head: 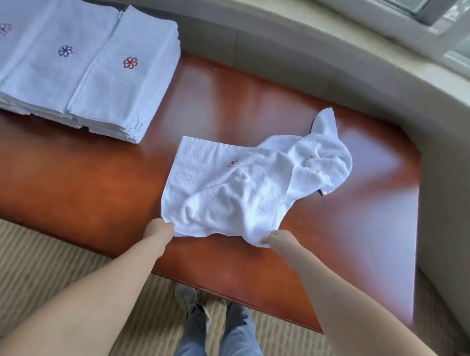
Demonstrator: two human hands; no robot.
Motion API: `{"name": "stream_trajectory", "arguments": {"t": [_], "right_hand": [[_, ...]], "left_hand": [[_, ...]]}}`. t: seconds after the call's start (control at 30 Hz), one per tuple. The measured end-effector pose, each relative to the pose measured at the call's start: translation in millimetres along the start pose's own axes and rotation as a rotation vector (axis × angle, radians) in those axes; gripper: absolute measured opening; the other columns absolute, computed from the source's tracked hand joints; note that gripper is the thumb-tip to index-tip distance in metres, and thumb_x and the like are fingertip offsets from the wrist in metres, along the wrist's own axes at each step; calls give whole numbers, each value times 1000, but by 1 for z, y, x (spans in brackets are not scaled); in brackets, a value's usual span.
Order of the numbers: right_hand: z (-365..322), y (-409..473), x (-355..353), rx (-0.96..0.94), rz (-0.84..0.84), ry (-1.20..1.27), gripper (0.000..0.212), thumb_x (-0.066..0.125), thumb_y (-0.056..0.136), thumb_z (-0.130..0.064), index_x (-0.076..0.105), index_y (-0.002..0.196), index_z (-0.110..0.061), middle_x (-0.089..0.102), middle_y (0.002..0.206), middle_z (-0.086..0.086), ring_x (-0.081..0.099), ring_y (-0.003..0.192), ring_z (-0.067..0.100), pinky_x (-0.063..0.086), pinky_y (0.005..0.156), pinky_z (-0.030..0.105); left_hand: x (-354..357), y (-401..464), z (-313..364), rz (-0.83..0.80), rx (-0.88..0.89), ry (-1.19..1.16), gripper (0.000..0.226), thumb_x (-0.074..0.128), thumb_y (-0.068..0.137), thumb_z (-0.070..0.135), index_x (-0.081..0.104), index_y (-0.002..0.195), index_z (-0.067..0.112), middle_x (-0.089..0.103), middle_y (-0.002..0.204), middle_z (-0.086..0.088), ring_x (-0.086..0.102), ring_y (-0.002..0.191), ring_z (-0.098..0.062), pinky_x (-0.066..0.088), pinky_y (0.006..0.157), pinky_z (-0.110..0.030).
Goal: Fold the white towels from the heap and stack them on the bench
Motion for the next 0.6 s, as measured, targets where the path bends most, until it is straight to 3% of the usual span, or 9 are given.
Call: {"name": "stream_trajectory", "arguments": {"t": [0.07,0.13,0.2,0.27,0.37,0.43,0.5,0.6], "right_hand": [[-15,-12,-19,-94,46,45,36,70,91,-23,67,124,-9,59,118,3,60,111,28,43,83,35],[-36,-29,-41,-213,97,73,14,69,89,-21,65,88,-7,50,90,4,55,79,22,35,68,31],[-58,-47,-63,-308,158,99,27,68,88,-21,47,74,-11,37,76,3,36,65,18,25,60,31],[-80,-71,-81,-396,219,132,30,68,86,-21,43,71,-15,34,72,1,32,64,17,22,56,31],[-111,-108,-104,-482,297,198,19,66,87,-23,54,77,-14,43,77,4,41,69,20,31,56,29],[-129,-133,-120,-529,333,249,15,66,90,-27,63,83,-13,57,80,1,54,72,18,41,58,26],[-147,-159,-139,-590,365,323,14,67,89,-27,65,82,-15,59,79,-2,57,71,17,43,58,25],[-169,-205,-168,-735,408,443,15,70,86,-24,68,75,-15,56,73,0,53,66,19,41,59,26]], "left_hand": [[-8,-7,19,19,83,-28,15,49,95,13,64,93,9,60,85,-11,52,71,-27,43,69,-34],[-18,-18,45,14,159,-110,13,51,96,13,64,93,12,59,88,-9,50,74,-25,41,71,-33],[-29,-33,76,-4,233,-200,15,53,98,14,67,105,15,63,97,-7,53,83,-25,45,78,-34],[-42,-50,110,-22,309,-283,18,54,98,12,69,108,15,67,105,-7,57,92,-24,50,89,-37],[-60,-80,159,-78,388,-384,26,55,94,9,73,113,9,72,107,-8,62,98,-25,52,96,-39],[-74,-104,188,-116,440,-413,25,55,93,11,74,110,14,72,99,-6,62,89,-24,52,84,-35],[-93,-131,218,-126,521,-438,20,58,88,10,75,97,13,66,84,-5,56,75,-22,45,72,-30],[-128,-170,260,-138,657,-499,17,62,79,13,75,88,12,67,84,-7,57,77,-22,45,77,-33]]}}
Point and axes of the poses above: each hand's wrist, its own y-axis towards the middle knuckle, its own x-axis out of the palm, z = x × y, the point moved 6 cm from there along y, towards the middle knuckle
